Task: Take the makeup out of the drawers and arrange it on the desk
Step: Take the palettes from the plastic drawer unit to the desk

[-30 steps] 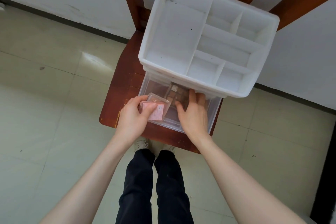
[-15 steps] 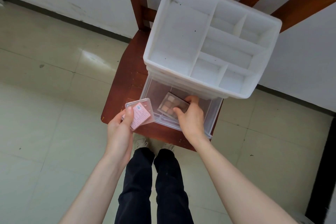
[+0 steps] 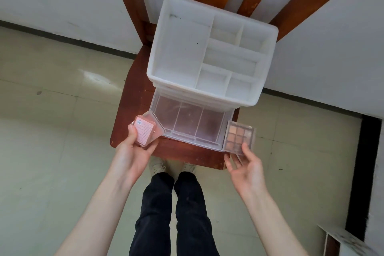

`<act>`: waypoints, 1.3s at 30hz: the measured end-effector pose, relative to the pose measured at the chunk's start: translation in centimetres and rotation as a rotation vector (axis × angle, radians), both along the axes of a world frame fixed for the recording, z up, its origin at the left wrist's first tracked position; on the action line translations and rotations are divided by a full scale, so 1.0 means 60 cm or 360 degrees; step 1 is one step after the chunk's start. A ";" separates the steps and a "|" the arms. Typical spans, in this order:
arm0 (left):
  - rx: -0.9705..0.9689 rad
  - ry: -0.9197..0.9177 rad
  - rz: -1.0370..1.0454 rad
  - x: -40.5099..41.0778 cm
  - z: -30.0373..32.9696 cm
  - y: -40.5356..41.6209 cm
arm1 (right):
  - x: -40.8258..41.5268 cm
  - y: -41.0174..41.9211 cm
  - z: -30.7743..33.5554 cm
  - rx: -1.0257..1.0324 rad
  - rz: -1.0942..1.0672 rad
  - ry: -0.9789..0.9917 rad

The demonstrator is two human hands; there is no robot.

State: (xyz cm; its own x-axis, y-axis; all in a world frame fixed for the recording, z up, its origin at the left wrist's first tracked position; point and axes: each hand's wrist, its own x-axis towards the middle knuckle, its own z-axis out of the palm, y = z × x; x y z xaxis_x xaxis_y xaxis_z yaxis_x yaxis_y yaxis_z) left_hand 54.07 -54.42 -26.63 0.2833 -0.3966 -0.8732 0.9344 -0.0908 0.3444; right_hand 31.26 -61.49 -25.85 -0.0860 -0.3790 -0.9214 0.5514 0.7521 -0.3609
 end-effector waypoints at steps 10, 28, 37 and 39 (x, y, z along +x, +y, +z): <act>0.0037 0.0066 0.0165 0.007 -0.012 -0.023 | 0.003 -0.057 -0.003 0.0274 -0.0434 -0.0338; -0.0240 0.0334 0.0431 0.004 -0.018 -0.126 | 0.040 -0.113 0.000 0.0067 -0.0813 -0.0808; 0.0025 0.0141 -0.0170 -0.019 -0.014 -0.034 | -0.013 -0.038 0.007 0.0142 -0.0447 -0.0498; 0.0077 0.0121 -0.0367 -0.035 0.012 -0.015 | -0.033 -0.016 0.028 0.0160 -0.0333 -0.0352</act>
State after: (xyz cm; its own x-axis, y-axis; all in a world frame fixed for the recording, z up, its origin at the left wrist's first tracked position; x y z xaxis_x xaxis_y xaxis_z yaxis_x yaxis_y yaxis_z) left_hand 51.96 -55.32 -25.92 0.1229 -0.4001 -0.9082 0.9102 -0.3193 0.2638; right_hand 29.27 -62.46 -24.17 0.0537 -0.2805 -0.9583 0.7548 0.6398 -0.1450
